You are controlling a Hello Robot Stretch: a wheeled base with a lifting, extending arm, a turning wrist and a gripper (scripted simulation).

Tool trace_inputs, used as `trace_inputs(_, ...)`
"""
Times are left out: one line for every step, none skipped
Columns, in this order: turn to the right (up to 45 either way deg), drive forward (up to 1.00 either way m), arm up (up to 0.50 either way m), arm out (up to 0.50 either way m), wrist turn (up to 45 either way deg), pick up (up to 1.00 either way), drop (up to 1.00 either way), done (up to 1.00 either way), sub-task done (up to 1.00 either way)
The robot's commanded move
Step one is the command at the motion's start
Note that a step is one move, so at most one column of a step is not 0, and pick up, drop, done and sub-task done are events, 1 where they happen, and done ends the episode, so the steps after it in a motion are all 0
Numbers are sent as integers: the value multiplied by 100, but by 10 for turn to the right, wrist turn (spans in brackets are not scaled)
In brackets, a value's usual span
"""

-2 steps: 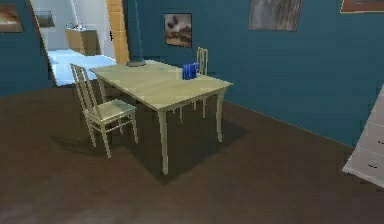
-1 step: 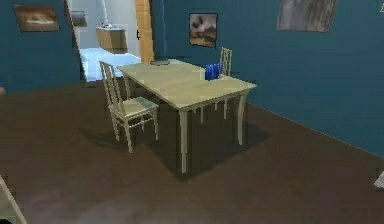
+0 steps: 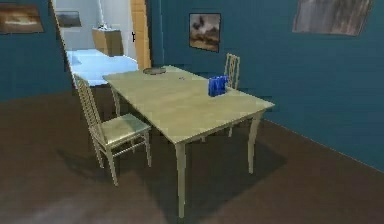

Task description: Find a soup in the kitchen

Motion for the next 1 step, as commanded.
trace_inputs(-210, 0, 0, 0, 0, 0, 0, 0, 0)
